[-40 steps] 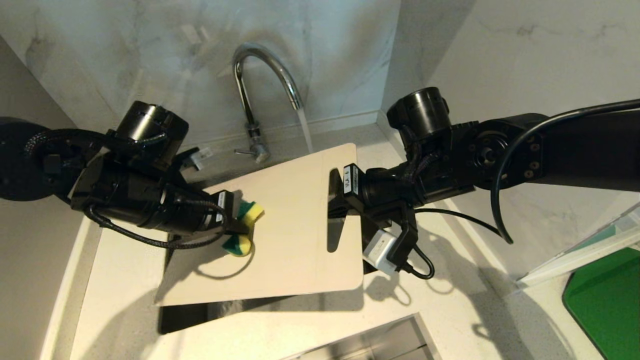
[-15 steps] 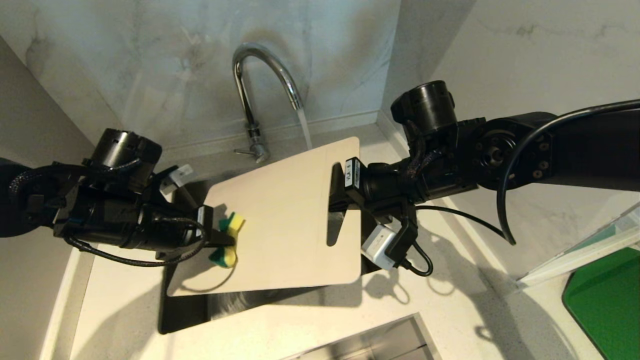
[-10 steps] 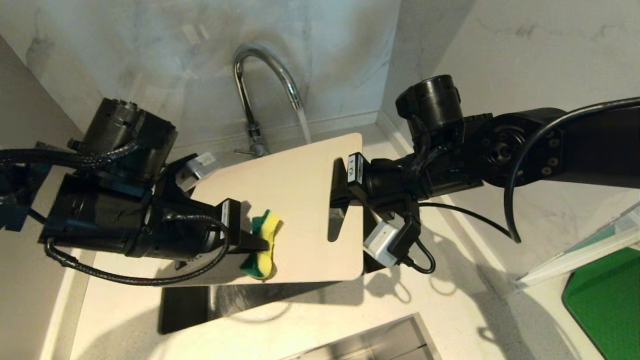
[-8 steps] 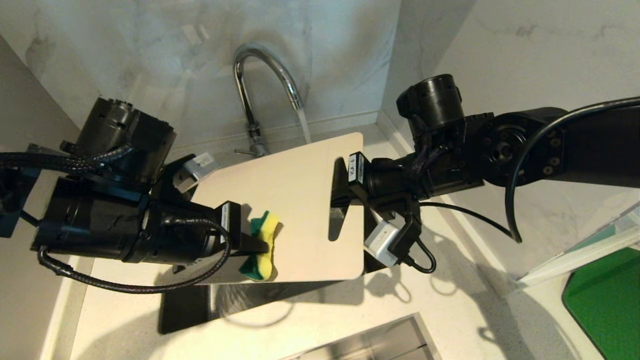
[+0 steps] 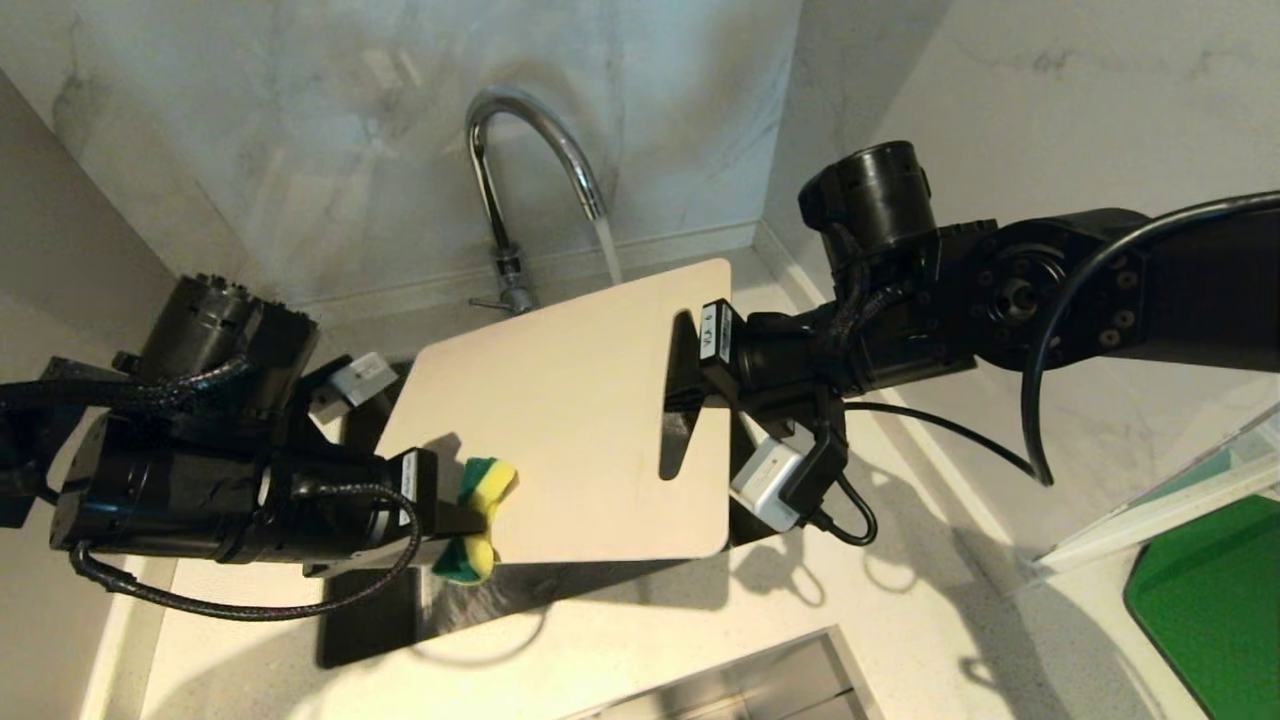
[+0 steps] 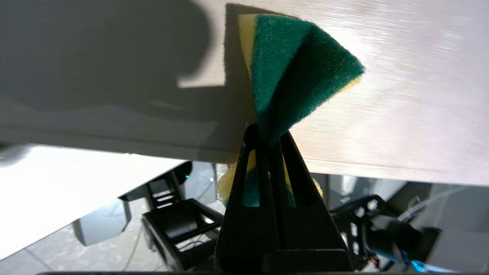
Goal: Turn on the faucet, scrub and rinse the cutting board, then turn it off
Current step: Scrub the cutting board underwater
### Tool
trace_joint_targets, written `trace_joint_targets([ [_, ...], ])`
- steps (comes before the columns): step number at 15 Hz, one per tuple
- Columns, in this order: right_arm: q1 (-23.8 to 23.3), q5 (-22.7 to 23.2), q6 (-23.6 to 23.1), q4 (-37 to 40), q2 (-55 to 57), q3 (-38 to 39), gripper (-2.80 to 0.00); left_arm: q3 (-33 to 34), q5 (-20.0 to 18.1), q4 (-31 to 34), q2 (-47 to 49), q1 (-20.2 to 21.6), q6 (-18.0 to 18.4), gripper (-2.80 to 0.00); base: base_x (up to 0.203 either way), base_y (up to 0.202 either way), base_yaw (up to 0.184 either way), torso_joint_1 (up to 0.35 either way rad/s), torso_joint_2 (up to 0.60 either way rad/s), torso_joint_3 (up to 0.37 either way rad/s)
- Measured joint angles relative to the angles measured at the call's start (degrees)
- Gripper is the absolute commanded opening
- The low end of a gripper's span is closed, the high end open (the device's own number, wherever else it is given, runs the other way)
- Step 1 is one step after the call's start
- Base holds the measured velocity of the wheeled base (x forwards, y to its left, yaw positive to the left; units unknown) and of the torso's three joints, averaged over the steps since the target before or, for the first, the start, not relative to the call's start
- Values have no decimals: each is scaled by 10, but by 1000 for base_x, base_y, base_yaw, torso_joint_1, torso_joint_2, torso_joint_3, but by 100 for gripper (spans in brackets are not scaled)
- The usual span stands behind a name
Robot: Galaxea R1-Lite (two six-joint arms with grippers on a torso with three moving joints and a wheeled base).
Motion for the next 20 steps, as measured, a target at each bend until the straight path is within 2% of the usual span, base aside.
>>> trace_joint_targets([
  [6,0,1,1,-1,-7,19,-280,109,-25,-80,-3,115,60,-280,0,0,0,0,0,0],
  [11,-5,2,0,-1,-15,20,-280,162,-90,-107,0,239,110,-280,0,0,0,0,0,0],
  [14,-7,2,1,-2,-20,22,-280,198,-115,-138,5,293,139,-280,0,0,0,0,0,0],
  [17,-7,1,1,-2,-22,22,-280,206,-129,-147,1,291,137,-280,0,0,0,0,0,0],
  [20,-7,0,1,-3,-22,22,-280,173,-120,-135,-13,239,106,-280,0,0,0,0,0,0],
])
